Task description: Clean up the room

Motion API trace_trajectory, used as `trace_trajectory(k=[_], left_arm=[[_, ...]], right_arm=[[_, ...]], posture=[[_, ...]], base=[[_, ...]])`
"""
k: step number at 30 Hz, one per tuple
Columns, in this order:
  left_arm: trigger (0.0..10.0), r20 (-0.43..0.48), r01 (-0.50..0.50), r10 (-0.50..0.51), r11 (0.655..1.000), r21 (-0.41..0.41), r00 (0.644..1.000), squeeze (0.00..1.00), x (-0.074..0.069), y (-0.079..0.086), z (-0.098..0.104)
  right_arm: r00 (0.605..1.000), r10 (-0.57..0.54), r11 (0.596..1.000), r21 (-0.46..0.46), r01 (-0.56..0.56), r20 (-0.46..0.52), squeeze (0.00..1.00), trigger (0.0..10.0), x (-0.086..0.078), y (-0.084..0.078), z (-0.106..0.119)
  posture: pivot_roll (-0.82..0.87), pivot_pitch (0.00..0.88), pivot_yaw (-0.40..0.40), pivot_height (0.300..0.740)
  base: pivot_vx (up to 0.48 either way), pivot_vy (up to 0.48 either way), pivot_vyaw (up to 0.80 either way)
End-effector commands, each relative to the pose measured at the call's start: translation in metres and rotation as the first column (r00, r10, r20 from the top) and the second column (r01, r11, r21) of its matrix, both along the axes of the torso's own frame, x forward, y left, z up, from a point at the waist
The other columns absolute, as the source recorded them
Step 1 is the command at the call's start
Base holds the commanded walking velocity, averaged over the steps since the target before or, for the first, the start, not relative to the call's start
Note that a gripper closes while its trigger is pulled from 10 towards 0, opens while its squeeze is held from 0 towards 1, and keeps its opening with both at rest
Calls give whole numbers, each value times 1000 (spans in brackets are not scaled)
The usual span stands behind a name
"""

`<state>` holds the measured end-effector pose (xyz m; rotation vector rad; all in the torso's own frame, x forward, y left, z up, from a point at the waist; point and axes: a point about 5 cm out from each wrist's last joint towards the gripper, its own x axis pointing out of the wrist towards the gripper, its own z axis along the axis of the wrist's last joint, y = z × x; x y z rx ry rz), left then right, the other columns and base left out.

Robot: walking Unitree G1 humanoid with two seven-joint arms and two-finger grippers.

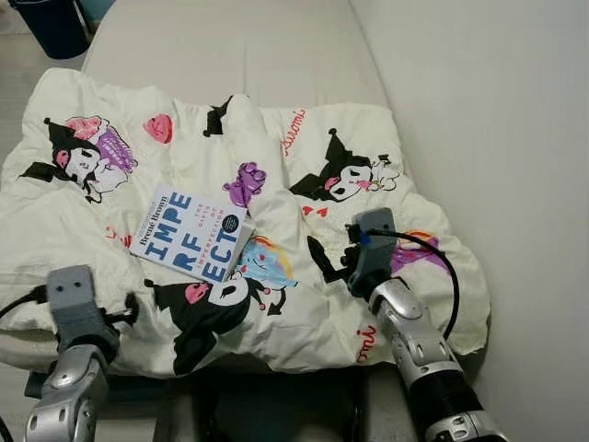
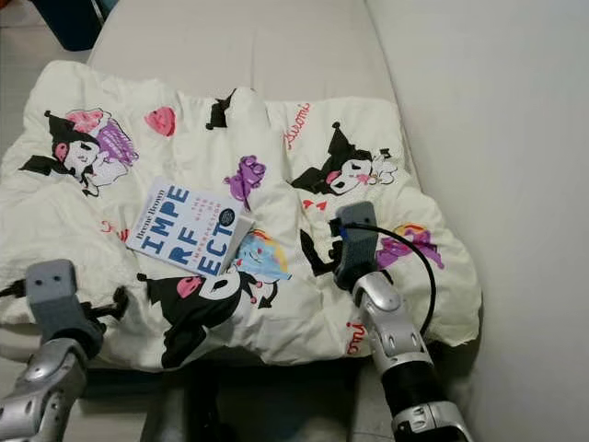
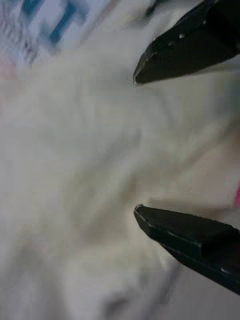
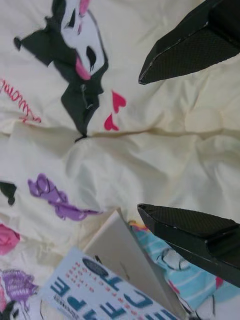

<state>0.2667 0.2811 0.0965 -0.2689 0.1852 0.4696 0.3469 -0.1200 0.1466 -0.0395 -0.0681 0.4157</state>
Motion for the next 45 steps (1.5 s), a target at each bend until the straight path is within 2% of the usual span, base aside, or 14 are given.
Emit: trace_trajectory(k=[1, 7, 14, 15, 16, 17, 20, 22, 32, 38, 39, 41, 44, 45], left_arm=[[10000, -17, -94, 92, 987, -129, 996, 1000, -14, 17, -19], [10000, -15, -167, 170, 945, -283, 985, 1000, -18, 51, -43], [10000, 41, -25, 34, 977, -212, 999, 1000, 4, 46, -27], [10000, 65, 57, -51, 993, -107, 997, 851, 11, 36, -15], [10000, 123, 145, -142, 989, -16, 982, 0, 17, 19, 2], [10000, 123, 145, -142, 989, -16, 982, 0, 17, 19, 2], [10000, 201, 258, -281, 957, 134, 938, 0, 13, -16, 26], [10000, 155, 283, -317, 936, 208, 936, 0, 4, -31, 19], [10000, 70, 274, -303, 922, 274, 950, 0, 0, -57, -10], [10000, 144, 66, -99, 974, 219, 985, 0, -8, -39, -2], [10000, 161, -16, -16, 980, 197, 987, 0, -16, -24, 2], [10000, 168, -226, 192, 950, 216, 967, 0, -38, 14, 6], [10000, 172, -274, 239, 934, 228, 956, 0, -43, 22, 7], [10000, 140, -383, 358, 882, 275, 923, 0, -60, 47, 5]], right_arm=[[999, 26, 999, -28, -26, -19, 0, 10000, -5, 2, -8], [997, 77, 994, -79, -75, 15, 0, 10000, -6, 10, 0], [997, 78, 996, -53, -78, -6, 0, 10000, -5, 13, 5], [998, 54, 999, 1, -54, -24, 0, 10000, -5, 9, 4], [999, 24, 998, 59, -21, -48, 0, 10000, -5, 3, 3], [999, 24, 998, 59, -21, -48, 0, 10000, -5, 3, 3], [995, -11, 993, 119, 23, -102, 0, 10000, -7, -5, -3], [991, -27, 994, 102, 41, -130, 0, 10000, -8, -7, -13], [982, -41, 996, 71, 55, -184, 0, 10000, -12, -5, -38], [978, 17, 998, 57, -5, -206, 0, 10000, -17, 5, -44], [976, 29, 998, 52, -18, -216, 0, 10000, -19, 6, -45], [973, 48, 998, 40, -39, -228, 0, 10000, -21, 7, -48], [972, 51, 998, 38, -44, -229, 0, 10000, -22, 8, -49], [971, 60, 998, 33, -54, -231, 0, 10000, -23, 8, -50]], posture=[[4, 281, 5, 570], [-37, 333, -27, 570], [-52, 340, -28, 570], [-42, 323, -20, 570], [-30, 298, -10, 570], [-30, 298, -10, 570], [-22, 249, 5, 570], [-9, 212, 7, 570], [16, 149, -12, 570], [9, 143, -19, 570], [10, 150, -29, 570], [8, 158, -34, 570], [8, 158, -34, 570], [8, 164, -38, 570]], base=[[0, 0, 0], [0, 0, 0], [0, 0, 0], [0, 0, 0], [0, 0, 0], [0, 0, 0], [0, 0, 0], [0, 0, 0], [0, 0, 0], [0, 0, 0], [0, 0, 0], [0, 0, 0], [0, 0, 0], [0, 0, 0]])
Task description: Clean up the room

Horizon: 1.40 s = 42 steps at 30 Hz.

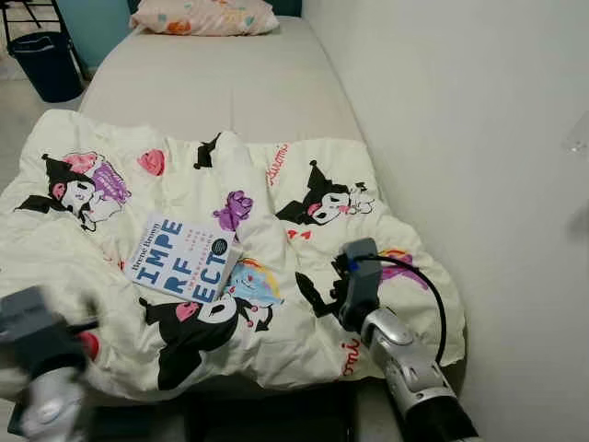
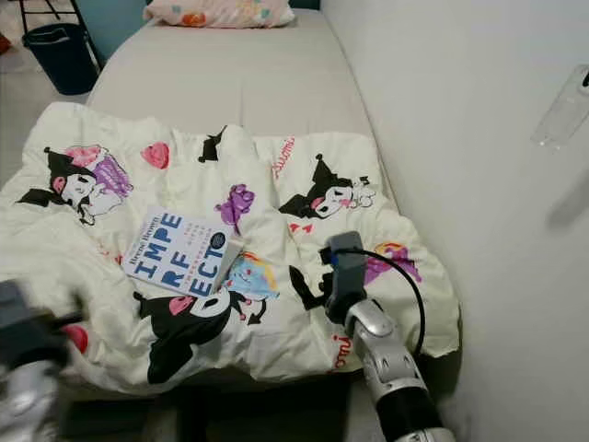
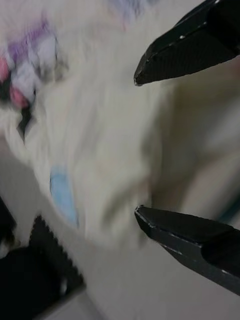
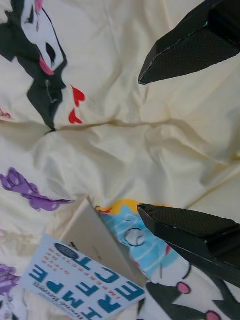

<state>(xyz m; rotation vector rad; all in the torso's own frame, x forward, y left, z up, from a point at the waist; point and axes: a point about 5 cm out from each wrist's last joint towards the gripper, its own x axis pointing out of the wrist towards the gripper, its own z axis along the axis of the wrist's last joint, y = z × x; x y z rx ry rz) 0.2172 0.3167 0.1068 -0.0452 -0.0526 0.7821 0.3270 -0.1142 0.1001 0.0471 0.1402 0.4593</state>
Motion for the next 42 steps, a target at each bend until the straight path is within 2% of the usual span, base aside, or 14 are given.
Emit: trace_trajectory(k=[1, 3, 7, 9, 11, 13, 14, 15, 18, 20, 24, 30, 35, 42], left_arm=[[10000, -60, -223, 225, 974, 34, 973, 0, -34, 40, -4], [10000, -63, -442, 447, 893, 80, 892, 0, -71, 82, 4], [10000, -69, -618, 633, 770, 158, 771, 0, -103, 119, 20], [10000, -53, -566, 584, 802, 191, 810, 0, -94, 124, 30], [10000, 33, -263, 264, 922, 286, 964, 0, -43, 107, 64], [10000, 84, 87, -121, 938, 335, 989, 0, 12, 62, 86], [10000, 83, 208, -253, 910, 359, 964, 0, 30, 40, 92], [10000, 36, 428, -482, 809, 404, 876, 0, 63, -3, 97], [10000, -1, 499, -551, 755, 426, 834, 0, 75, -19, 98], [10000, -151, 651, -655, 642, 405, 740, 0, 106, -54, 80], [10000, -329, 763, -690, 557, 328, 645, 0, 125, -76, 52], [10000, -594, 743, -528, 642, 188, 607, 0, 118, -47, 0], [10000, -743, 567, -286, 810, 149, 605, 0, 73, 21, -30], [10000, -833, 409, -144, 907, 106, 535, 0, 24, 66, -50]], right_arm=[[1000, 25, 1000, -12, -26, -16, 0, 10000, -4, 3, -4], [999, 42, 999, -13, -42, -19, 0, 10000, -5, 4, -6], [998, 56, 998, -15, -56, -19, 0, 10000, -6, 5, -6], [998, 57, 998, -14, -58, -18, 0, 10000, -5, 5, -5], [998, 58, 998, -10, -58, -15, 0, 10000, -4, 5, -3], [999, 54, 999, -5, -54, -9, 0, 10000, -2, 4, -1], [999, 51, 999, -3, -51, -8, 0, 10000, -1, 4, -1], [999, 48, 999, -3, -48, -4, 0, 10000, 0, 4, 1], [999, 46, 999, -4, -46, 0, 0, 10000, 1, 4, 2], [999, 41, 999, -3, -41, 0, 0, 10000, 2, 3, 3], [999, 42, 999, -9, -42, 7, 0, 10000, 2, 4, 4], [999, 44, 999, -22, -44, 21, 0, 10000, 1, 4, 6], [999, 41, 999, -22, -41, 19, 0, 10000, -1, 2, 4], [998, 61, 998, -24, -61, 18, 0, 10000, -1, 4, 3]], posture=[[13, 175, -49, 570], [15, 181, -53, 570], [16, 183, -56, 570], [19, 192, -62, 570], [19, 196, -64, 570], [22, 205, -66, 570], [22, 205, -66, 570], [21, 217, -61, 570], [21, 217, -61, 570], [16, 231, -50, 570], [4, 240, -34, 570], [-7, 254, -11, 570], [6, 258, -23, 570], [7, 257, -27, 570]], base=[[0, 0, 0], [0, 0, 0], [0, 0, 0], [0, 0, 0], [0, 0, 0], [0, 0, 0], [0, 0, 0], [0, 0, 0], [0, 0, 0], [0, 0, 0], [0, 0, 0], [0, 0, 0], [0, 0, 0], [0, 0, 0]])
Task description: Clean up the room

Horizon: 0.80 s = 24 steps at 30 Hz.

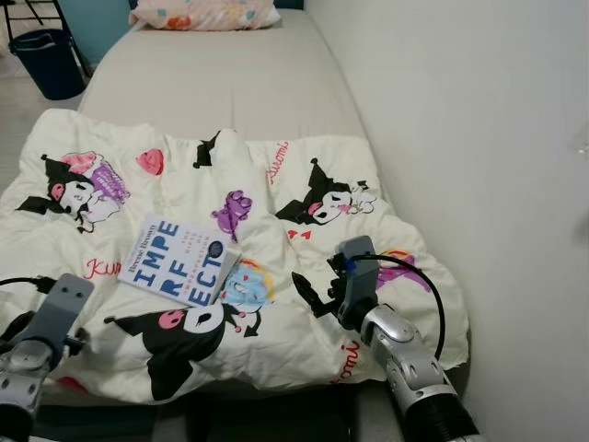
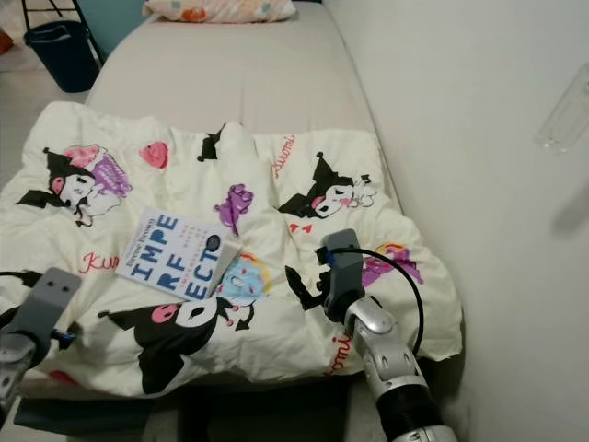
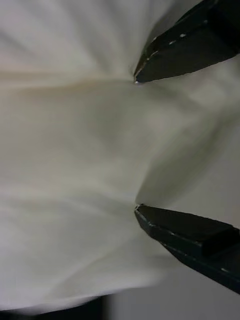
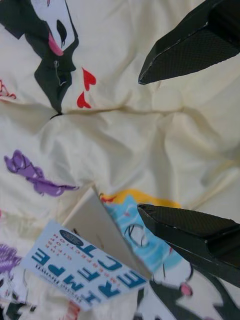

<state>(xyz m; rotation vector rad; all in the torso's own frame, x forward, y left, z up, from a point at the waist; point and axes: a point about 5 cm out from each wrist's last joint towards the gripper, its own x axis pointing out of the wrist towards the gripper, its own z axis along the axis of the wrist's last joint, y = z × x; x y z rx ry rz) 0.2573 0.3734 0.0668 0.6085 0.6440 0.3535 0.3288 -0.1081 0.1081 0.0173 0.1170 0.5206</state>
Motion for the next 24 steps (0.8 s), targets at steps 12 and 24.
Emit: trace_trajectory(k=[12, 24], left_arm=[[10000, 589, 46, 222, 913, -404, 777, 0, 9, -5, 52], [10000, 848, 653, -63, 668, -356, 526, 0, 9, -132, 112]], right_arm=[[1000, -10, 994, 113, 9, 17, 0, 10000, 0, -3, 11], [999, -6, 983, 183, -3, 46, 0, 10000, 0, -2, 19]], posture=[[3, 240, -12, 570], [10, 212, -15, 570]], base=[[0, 0, 0], [0, 0, 0]])
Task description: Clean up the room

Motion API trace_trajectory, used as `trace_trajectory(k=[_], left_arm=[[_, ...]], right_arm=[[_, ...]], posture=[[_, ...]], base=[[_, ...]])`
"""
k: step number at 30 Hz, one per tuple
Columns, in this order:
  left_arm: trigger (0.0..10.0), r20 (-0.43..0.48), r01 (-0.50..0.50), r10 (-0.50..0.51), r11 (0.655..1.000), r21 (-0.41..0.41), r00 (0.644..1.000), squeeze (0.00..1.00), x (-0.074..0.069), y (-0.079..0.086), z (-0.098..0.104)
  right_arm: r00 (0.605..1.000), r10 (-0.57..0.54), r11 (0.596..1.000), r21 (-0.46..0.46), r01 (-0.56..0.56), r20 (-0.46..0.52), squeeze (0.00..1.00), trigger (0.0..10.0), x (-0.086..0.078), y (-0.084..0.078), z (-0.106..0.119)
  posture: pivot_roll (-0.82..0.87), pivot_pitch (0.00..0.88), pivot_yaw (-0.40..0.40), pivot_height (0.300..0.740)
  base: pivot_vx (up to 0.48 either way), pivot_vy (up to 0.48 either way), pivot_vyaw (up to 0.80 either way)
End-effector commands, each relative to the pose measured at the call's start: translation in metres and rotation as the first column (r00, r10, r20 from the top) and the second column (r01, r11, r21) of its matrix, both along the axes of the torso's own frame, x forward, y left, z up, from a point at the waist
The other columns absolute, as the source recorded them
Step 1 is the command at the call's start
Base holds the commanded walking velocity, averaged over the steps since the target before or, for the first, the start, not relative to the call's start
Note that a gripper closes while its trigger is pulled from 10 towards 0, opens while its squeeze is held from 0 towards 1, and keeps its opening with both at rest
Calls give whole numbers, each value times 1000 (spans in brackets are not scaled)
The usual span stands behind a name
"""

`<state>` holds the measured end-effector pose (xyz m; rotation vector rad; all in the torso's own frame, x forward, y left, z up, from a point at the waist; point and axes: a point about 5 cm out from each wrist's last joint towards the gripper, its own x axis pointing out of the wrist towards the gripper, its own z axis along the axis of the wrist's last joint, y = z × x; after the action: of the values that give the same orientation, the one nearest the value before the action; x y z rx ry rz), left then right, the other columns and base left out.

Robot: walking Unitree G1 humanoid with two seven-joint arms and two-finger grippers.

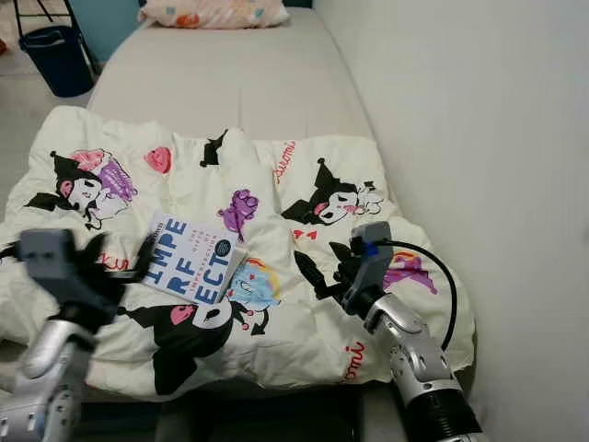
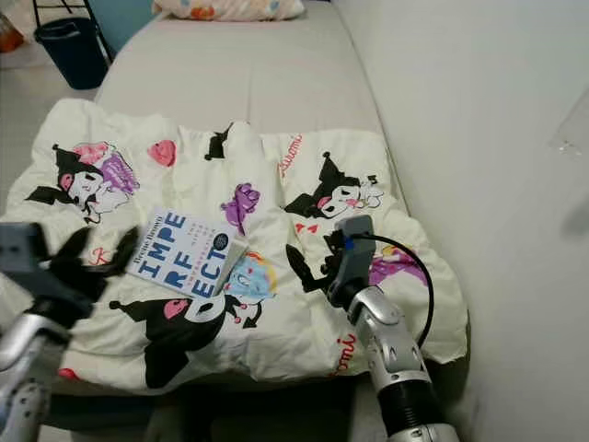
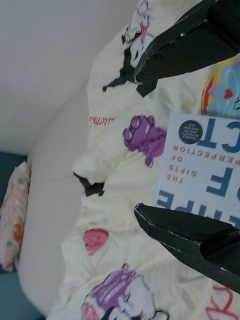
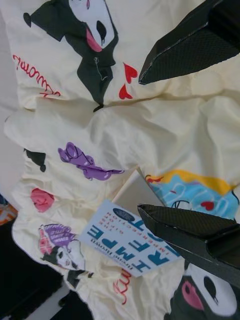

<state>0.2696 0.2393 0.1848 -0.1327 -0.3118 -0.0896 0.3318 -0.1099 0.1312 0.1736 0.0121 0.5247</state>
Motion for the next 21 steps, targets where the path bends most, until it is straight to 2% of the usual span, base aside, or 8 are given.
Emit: trace_trajectory(k=[1, 5, 8, 9, 16, 18, 20, 21], left_arm=[[10000, -88, -60, 63, 997, 46, 994, 0, 0, 4, -19], [10000, -235, -184, 217, 971, 155, 947, 0, 4, 12, -57], [10000, -364, -335, 415, 905, 264, 834, 0, -2, 14, -97], [10000, -364, -335, 415, 905, 264, 834, 0, -2, 14, -97], [10000, -479, -397, 410, 908, 136, 776, 0, -11, 7, -109], [10000, -543, -510, 449, 859, 43, 710, 0, -20, 26, -122], [10000, -543, -510, 449, 859, 43, 710, 0, -20, 26, -122], [10000, -561, -549, 463, 836, 18, 686, 1000, -23, 33, -126]], right_arm=[[1000, -17, 1000, -2, 17, -22, 0, 10000, -2, -1, -6], [996, -74, 997, -40, 72, -58, 0, 10000, 0, -5, -16], [988, -143, 983, -122, 134, -63, 0, 10000, -1, -12, -28], [988, -143, 983, -122, 134, -63, 0, 10000, -1, -12, -28], [986, -140, 984, -128, 127, -93, 0, 10000, -6, -13, -35], [988, -123, 985, -133, 110, -95, 0, 10000, -9, -12, -36], [988, -123, 985, -133, 110, -95, 0, 10000, -9, -12, -36], [988, -119, 985, -133, 106, -94, 0, 10000, -10, -11, -35]], posture=[[16, 203, -18, 570], [16, 203, -18, 570], [13, 180, -26, 570], [13, 180, -26, 570], [4, 191, -27, 570], [-7, 206, -27, 570], [-7, 206, -27, 570], [-7, 206, -27, 570]], base=[[0, 0, 0], [0, 0, 0], [0, 0, 0], [0, 0, 0], [0, 0, 0], [0, 0, 0], [0, 0, 0], [0, 0, 0]])
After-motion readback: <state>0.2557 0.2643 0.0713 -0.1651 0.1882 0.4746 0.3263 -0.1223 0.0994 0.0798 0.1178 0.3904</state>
